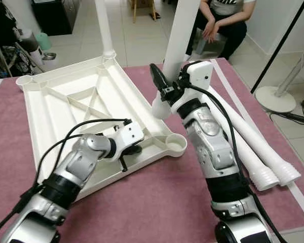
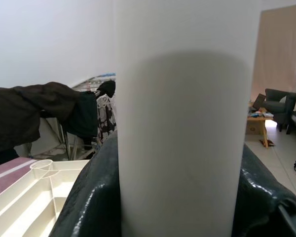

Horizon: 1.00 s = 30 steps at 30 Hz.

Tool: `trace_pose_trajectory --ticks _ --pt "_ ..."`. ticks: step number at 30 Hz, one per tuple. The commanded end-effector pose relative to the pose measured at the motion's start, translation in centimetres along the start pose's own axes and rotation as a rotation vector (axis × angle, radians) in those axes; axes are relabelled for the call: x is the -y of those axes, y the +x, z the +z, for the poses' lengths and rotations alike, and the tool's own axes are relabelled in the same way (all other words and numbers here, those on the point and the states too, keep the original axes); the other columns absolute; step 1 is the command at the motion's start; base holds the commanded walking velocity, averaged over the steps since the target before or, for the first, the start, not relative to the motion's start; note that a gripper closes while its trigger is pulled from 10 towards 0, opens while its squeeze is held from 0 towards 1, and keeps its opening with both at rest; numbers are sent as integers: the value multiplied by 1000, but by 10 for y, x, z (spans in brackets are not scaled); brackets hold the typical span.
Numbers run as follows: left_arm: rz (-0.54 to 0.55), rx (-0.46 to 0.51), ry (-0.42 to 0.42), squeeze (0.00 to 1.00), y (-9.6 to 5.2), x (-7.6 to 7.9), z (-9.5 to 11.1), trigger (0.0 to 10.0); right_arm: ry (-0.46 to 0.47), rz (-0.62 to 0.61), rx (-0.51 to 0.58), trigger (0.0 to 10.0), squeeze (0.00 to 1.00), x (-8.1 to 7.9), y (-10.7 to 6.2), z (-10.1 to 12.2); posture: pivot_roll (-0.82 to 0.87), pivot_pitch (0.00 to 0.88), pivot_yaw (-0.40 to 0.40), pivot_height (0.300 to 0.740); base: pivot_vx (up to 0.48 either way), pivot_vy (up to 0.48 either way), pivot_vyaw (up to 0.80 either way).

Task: Building children table

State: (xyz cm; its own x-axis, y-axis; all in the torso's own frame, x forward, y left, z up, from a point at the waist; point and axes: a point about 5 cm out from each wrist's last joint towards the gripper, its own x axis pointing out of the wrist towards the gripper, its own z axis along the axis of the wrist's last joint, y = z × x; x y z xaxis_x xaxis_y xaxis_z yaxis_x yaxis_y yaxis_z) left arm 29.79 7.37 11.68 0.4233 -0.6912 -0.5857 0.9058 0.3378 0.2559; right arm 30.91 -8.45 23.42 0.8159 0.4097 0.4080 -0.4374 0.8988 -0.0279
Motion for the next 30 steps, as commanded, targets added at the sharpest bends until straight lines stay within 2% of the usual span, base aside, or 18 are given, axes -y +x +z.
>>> trace_pose_trajectory --ticks 1,5,10,11,13,18,23,30 --pt "438 -43 -19 0 6 -19 -5 10000 19 16 -31 10000 0 -8 -7 -1 31 0 83 740 0 0 0" --pt "462 -32 -18 0 7 -22 -1 10000 41 35 -92 10000 0 -17 -18 -11 27 0 84 740 0 0 0" --pt "460 -32 -10 0 7 -22 -1 10000 37 46 -131 10000 0 -21 -26 -18 25 0 85 740 0 0 0" --pt "463 -34 -10 0 6 -22 -2 10000 16 35 -158 10000 0 -20 -31 -22 22 0 86 740 0 0 0" --pt "476 -39 -13 0 5 -24 -4 10000 -88 -2 -208 10000 0 -13 -42 -32 14 0 90 740 0 0 0" --pt "483 -39 -14 0 6 -26 -6 10000 -150 -43 -243 10000 0 -3 -49 -39 0 0 98 740 0 0 0" --pt "493 -46 14 0 6 -28 -8 10000 -177 -52 -228 10000 0 0 -52 -38 -7 0 98 740 0 0 0" --pt "510 -45 4 0 4 -33 -9 10000 -151 -93 -198 10000 0 3 -64 -37 -8 0 103 740 0 0 0"
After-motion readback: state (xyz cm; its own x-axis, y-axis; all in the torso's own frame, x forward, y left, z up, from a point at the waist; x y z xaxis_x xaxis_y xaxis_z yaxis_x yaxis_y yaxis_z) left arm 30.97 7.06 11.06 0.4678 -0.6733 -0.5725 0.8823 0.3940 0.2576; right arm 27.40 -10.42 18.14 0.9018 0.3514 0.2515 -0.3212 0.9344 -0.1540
